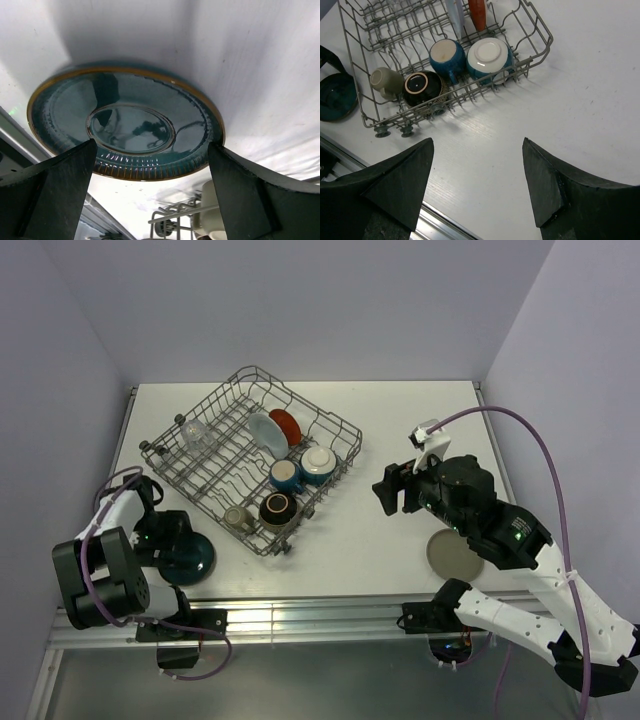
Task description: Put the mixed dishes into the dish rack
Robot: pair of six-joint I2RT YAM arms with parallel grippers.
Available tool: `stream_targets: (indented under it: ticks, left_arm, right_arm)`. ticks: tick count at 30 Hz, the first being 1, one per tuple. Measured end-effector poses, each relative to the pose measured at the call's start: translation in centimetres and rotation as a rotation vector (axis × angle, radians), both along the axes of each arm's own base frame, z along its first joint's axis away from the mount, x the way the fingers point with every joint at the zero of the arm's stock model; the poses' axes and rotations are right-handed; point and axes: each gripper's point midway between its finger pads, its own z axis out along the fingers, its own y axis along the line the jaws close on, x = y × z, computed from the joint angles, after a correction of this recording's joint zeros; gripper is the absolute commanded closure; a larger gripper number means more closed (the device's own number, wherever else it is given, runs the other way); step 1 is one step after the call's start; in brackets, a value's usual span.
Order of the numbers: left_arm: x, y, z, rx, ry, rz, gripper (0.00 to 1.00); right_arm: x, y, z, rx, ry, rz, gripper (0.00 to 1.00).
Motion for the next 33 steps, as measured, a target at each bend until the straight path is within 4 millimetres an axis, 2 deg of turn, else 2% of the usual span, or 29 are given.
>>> stream_targets:
  ticks: [14, 24, 28, 33]
  left_arm:
    - [1.0, 2.9, 1.5, -0.004, -0.074, 0.139, 0.01]
    - [0.6, 3.3, 0.1, -0.042, 0.024, 0.169, 0.01]
    - [0.7, 3.5, 0.0, -0.038, 0.027, 0.195, 0.07]
    - [0.5, 3.8, -0.5, -0.031, 0.059, 0.217, 0.21]
  right_arm:
    - [0.1, -0.1, -1.0, -0.023, 0.013, -0.004, 0.21]
    - [0.3, -0.4, -1.2, -0.029, 0.011, -0.021, 0.21]
    - [0.3, -0.5, -1.7, -0.039, 0.017, -0.027, 0.21]
    - [0.3, -0.6, -1.8, -0.038, 0.018, -0.034, 0.21]
